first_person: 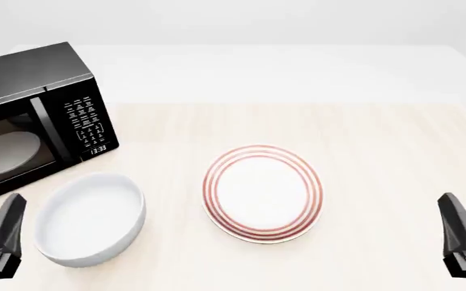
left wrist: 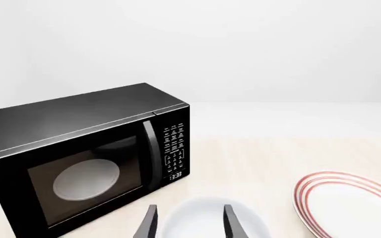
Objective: Put the white bowl to the right of the plate.
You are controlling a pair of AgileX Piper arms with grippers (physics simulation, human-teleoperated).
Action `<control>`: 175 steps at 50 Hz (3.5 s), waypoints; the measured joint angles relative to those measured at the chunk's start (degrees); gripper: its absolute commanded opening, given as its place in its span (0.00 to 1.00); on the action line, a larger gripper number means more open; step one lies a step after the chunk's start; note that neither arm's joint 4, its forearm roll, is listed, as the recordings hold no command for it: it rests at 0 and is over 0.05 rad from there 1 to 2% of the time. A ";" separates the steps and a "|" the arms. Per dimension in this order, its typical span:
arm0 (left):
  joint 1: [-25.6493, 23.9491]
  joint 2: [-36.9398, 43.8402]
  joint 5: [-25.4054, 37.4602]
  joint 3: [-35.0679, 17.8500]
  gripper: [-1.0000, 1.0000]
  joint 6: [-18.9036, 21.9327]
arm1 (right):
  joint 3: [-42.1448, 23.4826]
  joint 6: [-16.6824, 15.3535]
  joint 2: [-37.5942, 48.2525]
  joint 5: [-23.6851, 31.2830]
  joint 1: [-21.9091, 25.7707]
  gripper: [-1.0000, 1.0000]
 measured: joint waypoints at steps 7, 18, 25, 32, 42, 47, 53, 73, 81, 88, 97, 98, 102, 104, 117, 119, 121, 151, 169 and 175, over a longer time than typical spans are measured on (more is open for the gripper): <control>0.00 0.13 -0.03 -0.08 1.00 0.00 | -0.04 0.07 0.06 0.08 -0.28 1.00; 0.00 0.21 -0.05 -0.12 1.00 0.00 | -0.27 0.66 1.13 -0.65 -0.73 1.00; 0.00 0.23 -0.05 -0.14 1.00 0.00 | -1.58 1.69 7.37 -4.16 -0.06 1.00; 0.00 0.24 -0.06 -0.14 1.00 0.00 | -4.95 1.52 17.34 -8.66 1.47 1.00; 0.00 0.25 -0.06 -0.15 1.00 0.00 | -13.25 -1.07 31.92 -12.24 5.60 1.00; 0.00 0.25 -0.06 -0.15 1.00 0.00 | -18.10 -1.52 39.33 -13.27 7.89 1.00; 0.00 0.25 -0.06 -0.15 1.00 0.00 | -24.08 -1.29 47.84 -13.60 10.98 1.00; 0.00 0.25 -0.06 -0.15 1.00 0.00 | -42.70 -1.54 71.57 -13.70 20.63 1.00; 0.00 0.25 -0.06 -0.15 1.00 0.00 | -49.26 -2.32 78.78 -11.81 23.69 1.00; 0.00 0.25 -0.06 -0.15 1.00 0.00 | -54.43 -2.74 84.27 -9.90 26.18 1.00; 0.00 0.25 -0.06 -0.15 1.00 0.00 | -60.64 -2.29 90.61 -7.02 29.44 1.00; 0.00 0.25 -0.06 -0.15 1.00 0.00 | -61.30 -2.25 91.24 -6.71 29.80 1.00; 0.00 0.25 -0.06 -0.15 1.00 0.00 | -63.92 -2.02 93.76 -5.35 31.39 1.00; 0.00 0.25 -0.06 -0.15 1.00 0.00 | -65.29 -1.90 95.02 -4.67 32.20 1.00; 0.00 0.25 -0.06 -0.15 1.00 0.00 | -72.63 -1.00 101.94 -1.45 37.02 1.00; 0.00 0.25 -0.06 -0.15 1.00 0.00 | -73.42 -0.87 102.68 -1.10 37.64 1.00; 0.00 0.25 -0.06 -0.15 1.00 0.00 | -74.12 -0.76 103.33 -0.78 38.24 1.00; 0.00 0.25 -0.06 -0.15 1.00 0.00 | -79.58 0.44 108.08 2.35 44.22 1.00; 0.00 0.25 -0.06 -0.15 1.00 0.00 | -83.39 1.46 111.56 4.78 47.17 1.00; 0.00 0.25 -0.06 -0.15 1.00 0.00 | -84.65 1.79 112.70 5.46 48.12 1.00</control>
